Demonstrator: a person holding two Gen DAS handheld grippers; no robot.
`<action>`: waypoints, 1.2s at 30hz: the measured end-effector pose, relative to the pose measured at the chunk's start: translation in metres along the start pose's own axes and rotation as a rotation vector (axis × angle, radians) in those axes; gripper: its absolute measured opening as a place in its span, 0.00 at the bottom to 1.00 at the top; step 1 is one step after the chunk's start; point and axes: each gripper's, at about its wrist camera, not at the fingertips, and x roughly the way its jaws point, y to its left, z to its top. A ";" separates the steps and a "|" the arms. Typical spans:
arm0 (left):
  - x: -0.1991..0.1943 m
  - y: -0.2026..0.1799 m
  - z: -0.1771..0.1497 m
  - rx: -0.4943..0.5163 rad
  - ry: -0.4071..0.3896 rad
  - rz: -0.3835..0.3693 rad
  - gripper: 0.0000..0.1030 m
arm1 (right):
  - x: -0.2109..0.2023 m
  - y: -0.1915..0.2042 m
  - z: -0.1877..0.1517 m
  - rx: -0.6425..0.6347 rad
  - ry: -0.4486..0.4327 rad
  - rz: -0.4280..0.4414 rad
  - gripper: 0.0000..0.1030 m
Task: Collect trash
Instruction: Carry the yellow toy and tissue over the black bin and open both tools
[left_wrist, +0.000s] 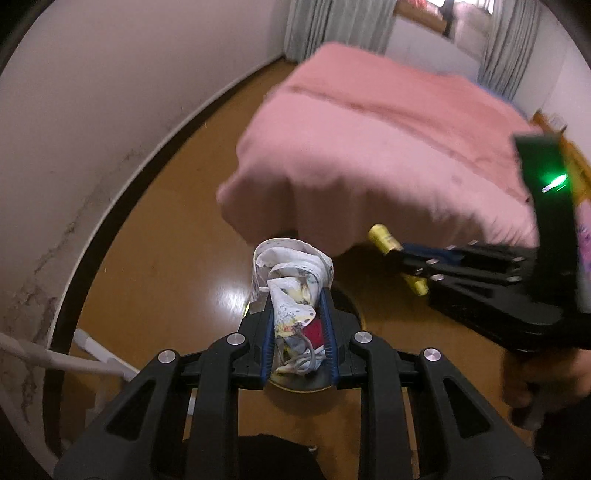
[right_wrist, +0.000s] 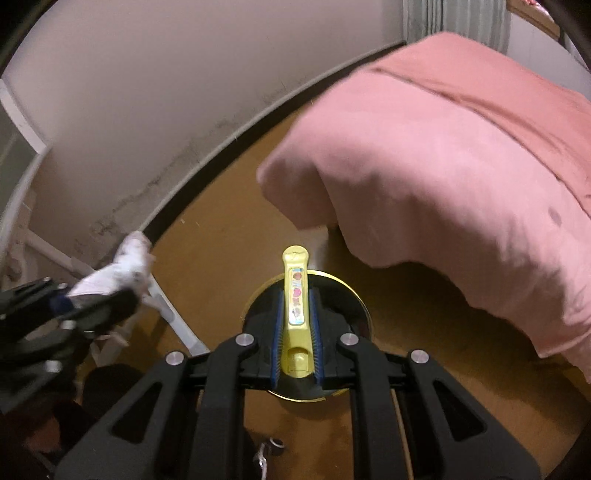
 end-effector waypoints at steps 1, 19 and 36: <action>0.016 0.000 0.000 0.000 0.025 0.001 0.21 | 0.008 -0.004 -0.003 0.004 0.019 -0.001 0.13; 0.116 -0.011 -0.029 -0.017 0.205 -0.022 0.22 | 0.042 -0.037 -0.026 0.073 0.130 0.017 0.13; 0.082 -0.003 -0.026 -0.034 0.130 -0.006 0.58 | 0.065 -0.042 -0.028 0.127 0.190 0.065 0.13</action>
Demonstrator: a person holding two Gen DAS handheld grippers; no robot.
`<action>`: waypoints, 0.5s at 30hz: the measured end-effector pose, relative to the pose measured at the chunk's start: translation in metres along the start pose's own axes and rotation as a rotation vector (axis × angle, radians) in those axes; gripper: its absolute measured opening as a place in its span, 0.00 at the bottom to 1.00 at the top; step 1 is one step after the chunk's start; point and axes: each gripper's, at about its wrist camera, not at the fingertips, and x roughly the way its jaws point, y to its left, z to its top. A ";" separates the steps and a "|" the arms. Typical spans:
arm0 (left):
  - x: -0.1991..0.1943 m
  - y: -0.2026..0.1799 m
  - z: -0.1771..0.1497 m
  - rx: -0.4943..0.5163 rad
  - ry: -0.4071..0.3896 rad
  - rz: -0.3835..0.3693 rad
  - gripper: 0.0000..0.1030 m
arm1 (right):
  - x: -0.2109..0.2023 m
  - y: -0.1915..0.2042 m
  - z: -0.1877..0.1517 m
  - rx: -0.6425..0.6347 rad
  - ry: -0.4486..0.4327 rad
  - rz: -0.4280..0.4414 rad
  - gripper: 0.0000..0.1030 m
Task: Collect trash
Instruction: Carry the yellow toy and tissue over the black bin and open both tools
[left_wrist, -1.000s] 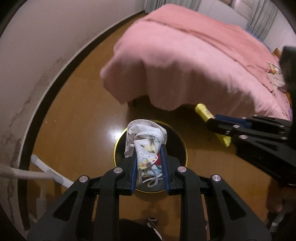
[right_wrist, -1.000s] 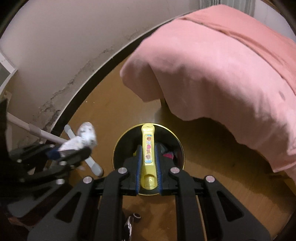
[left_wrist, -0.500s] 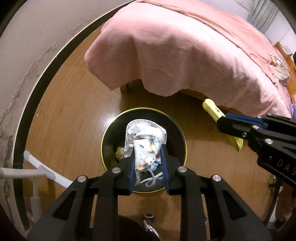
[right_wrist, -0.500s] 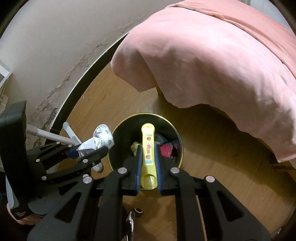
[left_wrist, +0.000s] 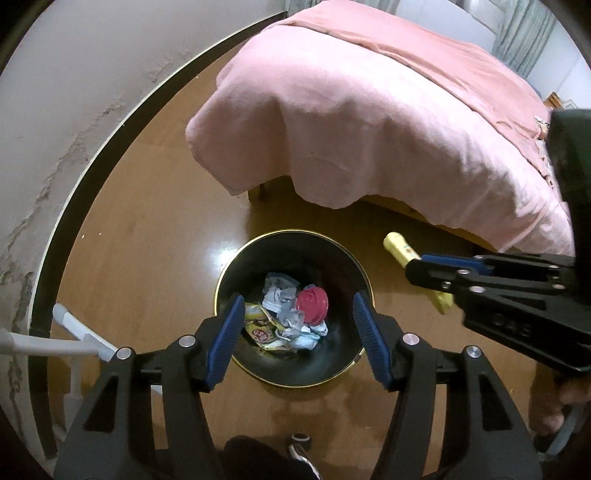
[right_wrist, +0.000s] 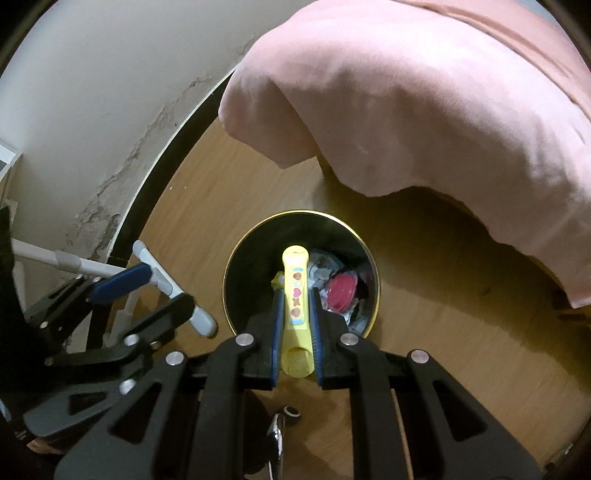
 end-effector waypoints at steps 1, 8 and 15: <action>-0.003 0.001 0.000 -0.002 -0.004 0.001 0.58 | 0.002 0.001 0.000 -0.001 0.002 0.001 0.13; -0.031 0.000 -0.006 0.011 -0.048 0.004 0.61 | 0.002 0.007 0.001 -0.002 -0.006 0.006 0.13; -0.057 -0.007 -0.011 0.034 -0.084 0.007 0.67 | -0.012 0.010 0.004 0.009 -0.064 -0.015 0.66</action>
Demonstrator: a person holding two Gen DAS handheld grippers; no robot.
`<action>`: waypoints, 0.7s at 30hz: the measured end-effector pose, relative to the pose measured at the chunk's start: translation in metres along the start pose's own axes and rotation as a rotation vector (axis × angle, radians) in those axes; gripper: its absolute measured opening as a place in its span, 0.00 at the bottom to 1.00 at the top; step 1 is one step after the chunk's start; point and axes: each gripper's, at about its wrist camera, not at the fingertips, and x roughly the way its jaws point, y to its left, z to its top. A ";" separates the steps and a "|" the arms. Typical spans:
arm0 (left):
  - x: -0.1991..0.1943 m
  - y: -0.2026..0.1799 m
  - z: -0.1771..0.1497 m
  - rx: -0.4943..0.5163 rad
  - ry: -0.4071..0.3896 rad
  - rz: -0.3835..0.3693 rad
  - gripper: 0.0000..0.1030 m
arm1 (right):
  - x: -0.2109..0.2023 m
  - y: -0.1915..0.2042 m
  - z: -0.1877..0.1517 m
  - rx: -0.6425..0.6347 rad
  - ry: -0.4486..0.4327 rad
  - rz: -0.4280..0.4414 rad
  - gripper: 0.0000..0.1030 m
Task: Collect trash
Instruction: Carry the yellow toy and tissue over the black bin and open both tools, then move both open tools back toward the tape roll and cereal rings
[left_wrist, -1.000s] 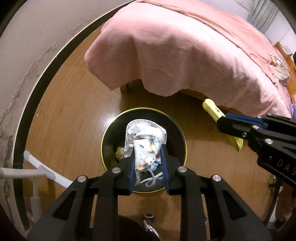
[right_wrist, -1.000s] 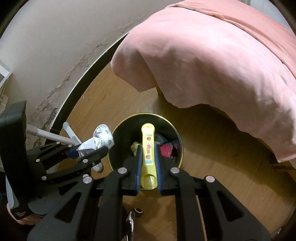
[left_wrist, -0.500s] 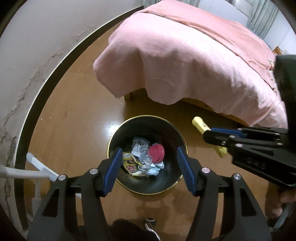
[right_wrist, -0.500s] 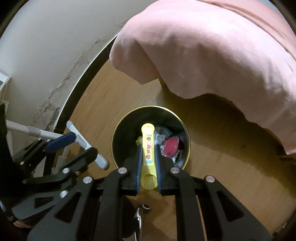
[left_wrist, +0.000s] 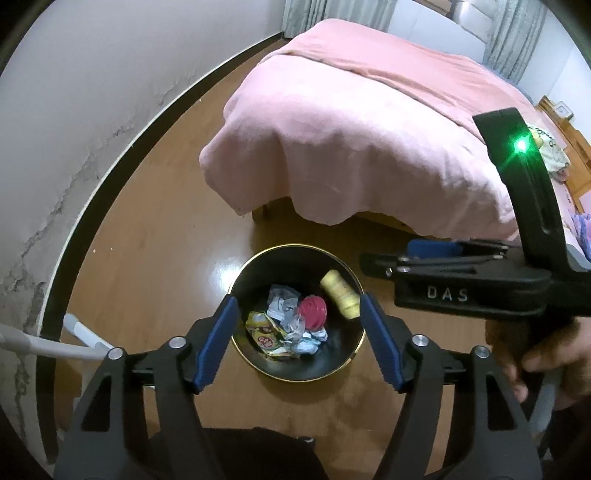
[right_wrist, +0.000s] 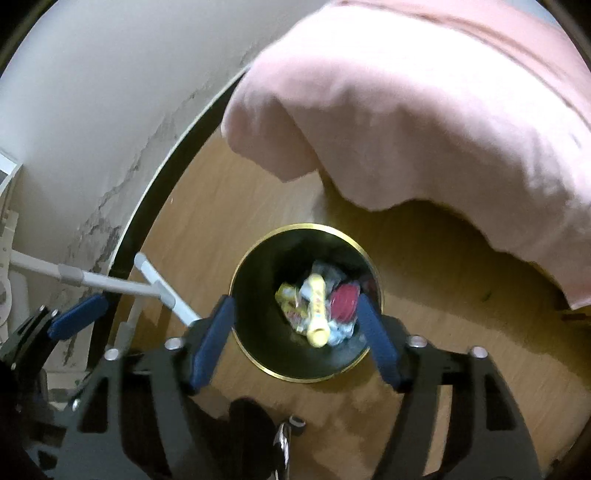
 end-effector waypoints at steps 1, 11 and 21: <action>-0.004 -0.001 0.000 0.003 -0.005 0.001 0.67 | -0.003 0.001 0.000 -0.002 -0.002 0.001 0.66; -0.107 -0.017 0.005 0.041 -0.163 0.004 0.78 | -0.065 0.026 0.003 -0.057 -0.121 -0.027 0.66; -0.288 0.093 -0.059 -0.139 -0.398 0.259 0.88 | -0.161 0.190 -0.004 -0.319 -0.320 0.153 0.66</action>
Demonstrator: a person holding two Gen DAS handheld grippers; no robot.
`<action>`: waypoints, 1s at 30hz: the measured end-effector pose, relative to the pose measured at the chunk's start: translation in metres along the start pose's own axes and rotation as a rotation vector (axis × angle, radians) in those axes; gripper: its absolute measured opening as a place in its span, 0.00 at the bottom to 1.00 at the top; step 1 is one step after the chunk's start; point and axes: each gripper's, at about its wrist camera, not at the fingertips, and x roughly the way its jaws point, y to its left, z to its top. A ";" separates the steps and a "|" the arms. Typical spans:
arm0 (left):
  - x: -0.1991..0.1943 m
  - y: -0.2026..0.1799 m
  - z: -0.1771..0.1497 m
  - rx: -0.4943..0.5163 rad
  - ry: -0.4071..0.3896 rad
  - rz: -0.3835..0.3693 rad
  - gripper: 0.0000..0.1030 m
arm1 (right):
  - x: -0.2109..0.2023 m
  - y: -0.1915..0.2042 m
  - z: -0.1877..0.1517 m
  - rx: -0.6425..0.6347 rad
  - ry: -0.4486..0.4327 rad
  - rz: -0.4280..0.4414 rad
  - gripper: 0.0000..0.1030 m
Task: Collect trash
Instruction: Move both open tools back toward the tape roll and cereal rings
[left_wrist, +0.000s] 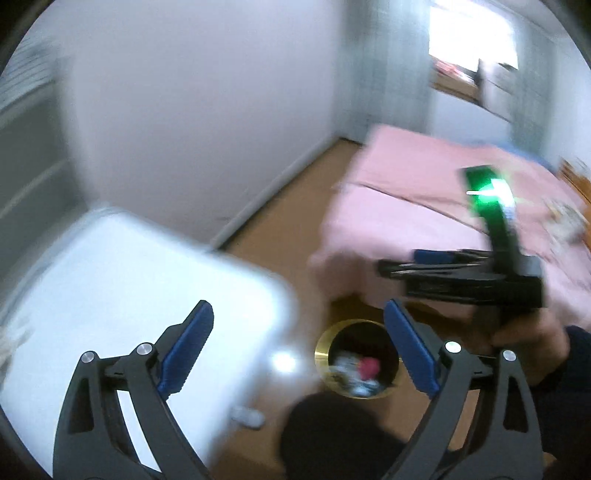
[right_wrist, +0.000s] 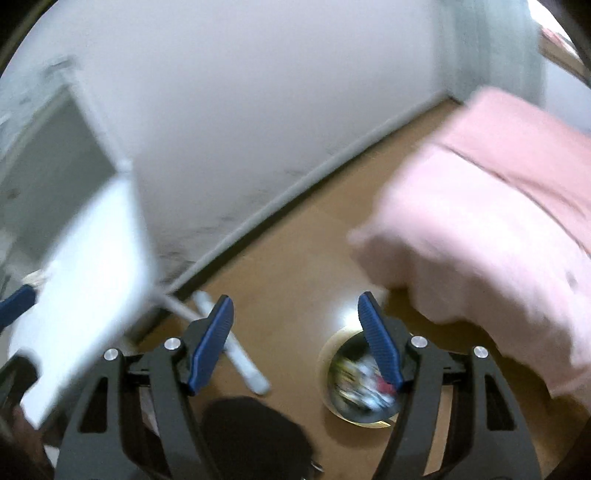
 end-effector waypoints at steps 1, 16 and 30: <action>-0.014 0.030 -0.006 -0.038 -0.004 0.072 0.88 | -0.001 0.030 0.006 -0.043 -0.014 0.046 0.66; -0.144 0.295 -0.139 -0.487 0.093 0.642 0.88 | 0.112 0.425 -0.001 -0.611 0.196 0.391 0.69; -0.104 0.358 -0.142 -0.499 0.110 0.580 0.88 | 0.152 0.476 0.006 -0.728 0.148 0.301 0.57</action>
